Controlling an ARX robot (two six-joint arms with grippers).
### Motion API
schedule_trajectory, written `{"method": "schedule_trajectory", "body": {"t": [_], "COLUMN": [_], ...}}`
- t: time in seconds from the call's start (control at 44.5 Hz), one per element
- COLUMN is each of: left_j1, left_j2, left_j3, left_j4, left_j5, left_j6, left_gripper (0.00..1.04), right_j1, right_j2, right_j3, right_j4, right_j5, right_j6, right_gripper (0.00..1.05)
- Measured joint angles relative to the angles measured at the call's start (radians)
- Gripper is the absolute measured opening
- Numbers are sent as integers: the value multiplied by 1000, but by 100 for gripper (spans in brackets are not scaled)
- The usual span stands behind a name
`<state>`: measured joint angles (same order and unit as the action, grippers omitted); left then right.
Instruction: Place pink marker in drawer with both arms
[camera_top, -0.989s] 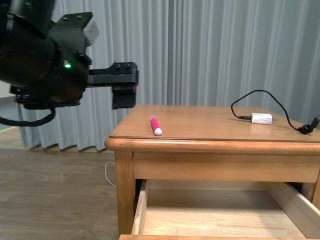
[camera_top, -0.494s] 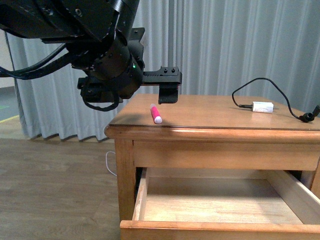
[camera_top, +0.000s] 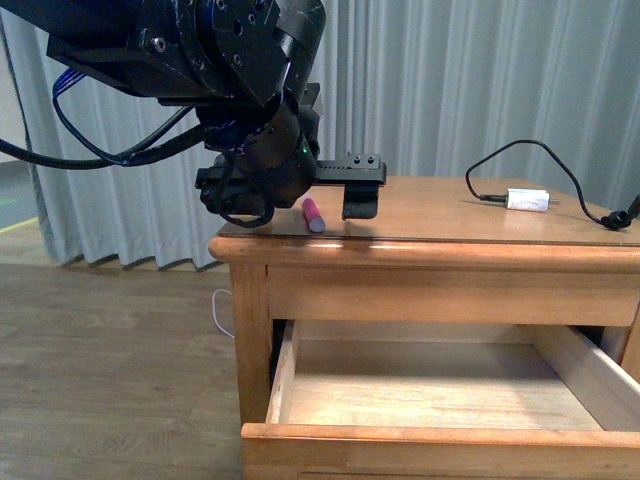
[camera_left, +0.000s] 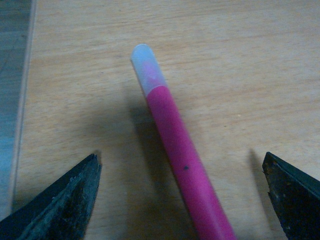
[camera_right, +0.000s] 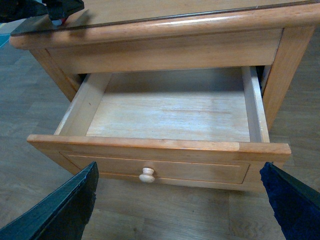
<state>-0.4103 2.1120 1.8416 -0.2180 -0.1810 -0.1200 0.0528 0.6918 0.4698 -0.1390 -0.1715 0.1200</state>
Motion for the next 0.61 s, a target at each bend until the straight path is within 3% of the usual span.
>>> {"method": "schedule_trajectory", "body": {"t": [0.427,0.607], "left_j1": [-17,-18], "left_j2": [21,21], "left_j3": [39,44], "left_j4": [-53,-71], "left_j5": [-22,-22], "left_j6": [59,64], "left_gripper": [99,74], "right_j1": [0,0], "right_j2": [0,0], "right_j3": [0,0], "right_j4": [0,0], "right_j5": [0,0], "right_j6": [0,0], "right_gripper": [96,96]}}
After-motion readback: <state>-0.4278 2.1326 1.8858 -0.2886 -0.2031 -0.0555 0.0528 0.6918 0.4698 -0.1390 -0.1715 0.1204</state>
